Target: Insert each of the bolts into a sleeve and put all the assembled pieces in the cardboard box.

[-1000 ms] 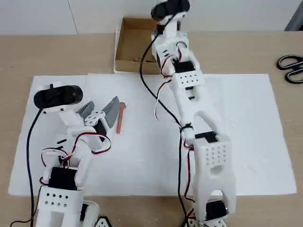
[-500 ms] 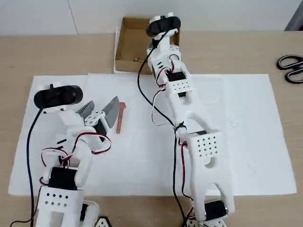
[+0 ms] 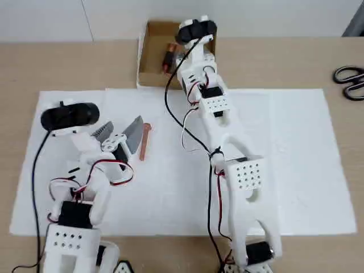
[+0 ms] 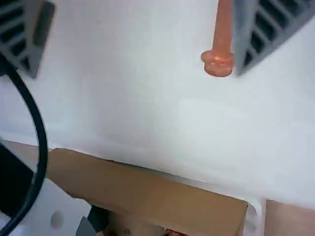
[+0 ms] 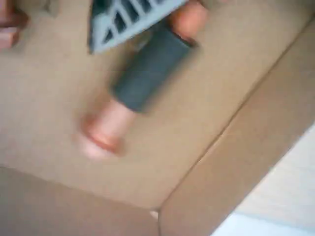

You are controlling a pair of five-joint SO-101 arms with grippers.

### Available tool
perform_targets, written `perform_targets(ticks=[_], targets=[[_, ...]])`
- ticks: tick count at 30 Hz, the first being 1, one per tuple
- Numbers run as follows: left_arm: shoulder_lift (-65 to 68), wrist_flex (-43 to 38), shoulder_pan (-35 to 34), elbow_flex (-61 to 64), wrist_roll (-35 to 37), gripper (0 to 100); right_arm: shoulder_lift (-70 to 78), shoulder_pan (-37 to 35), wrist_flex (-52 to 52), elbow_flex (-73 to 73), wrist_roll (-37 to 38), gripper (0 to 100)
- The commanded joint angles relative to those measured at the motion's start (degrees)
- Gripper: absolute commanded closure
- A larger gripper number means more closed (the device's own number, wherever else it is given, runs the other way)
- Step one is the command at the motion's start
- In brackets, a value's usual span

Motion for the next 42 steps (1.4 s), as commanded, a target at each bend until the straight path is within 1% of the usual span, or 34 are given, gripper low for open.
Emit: perform_targets(ticks=[1, 7, 10, 13, 17, 19, 22, 26, 29, 31, 36, 39, 41, 42], targets=[[-1.2, -1.1, -0.2, -0.2, -0.3, 76, -3.1, 1.3, 0.1, -4.0, -0.3, 79.4], [-1.2, -1.0, -0.2, -0.9, -0.3, 76, -14.7, 5.4, 13.8, -4.0, -0.3, 79.4], [-1.2, 1.5, -0.2, -2.9, -0.3, 76, -20.7, 7.3, 21.8, -4.0, -0.4, 79.4], [-1.2, 7.9, -0.6, -8.0, -0.3, 76, -26.6, 9.4, 31.8, -4.0, -0.6, 79.4], [-1.2, 21.2, -1.0, -18.5, -0.3, 76, -37.2, 12.2, 45.8, -4.0, -0.6, 79.4], [-1.2, 26.8, -2.9, -23.3, -0.3, 76, -43.0, 13.3, 52.3, -4.0, -0.6, 79.4], [-1.2, 32.2, -8.2, -27.3, -0.3, 76, -50.9, 14.7, 61.4, -4.0, -0.6, 79.4], [-1.2, 33.6, -16.6, -28.2, -0.4, 76, -58.9, 16.1, 73.3, -4.0, -0.6, 79.4], [-1.2, 33.5, -21.2, -28.2, -0.4, 76, -63.6, 16.9, 81.6, -3.7, -0.6, 79.4], [-1.2, 33.8, -22.5, -28.4, -2.0, 76, -66.4, 16.9, 83.0, -3.6, -0.6, 79.4], [-1.3, 35.0, -22.9, -28.7, -9.4, 76, -76.1, 16.7, 83.1, -3.4, -0.4, 79.4], [-1.3, 41.1, -22.8, -32.7, -16.7, 76, -81.5, 16.9, 83.0, 1.4, -0.4, 79.4], [-1.3, 45.5, -22.6, -36.2, -20.0, 76, -85.2, 16.9, 83.1, 7.6, -0.3, 79.4], [-1.3, 46.5, -22.6, -37.8, -20.7, 76, -87.6, 16.9, 83.0, 11.1, -0.3, 79.4]])
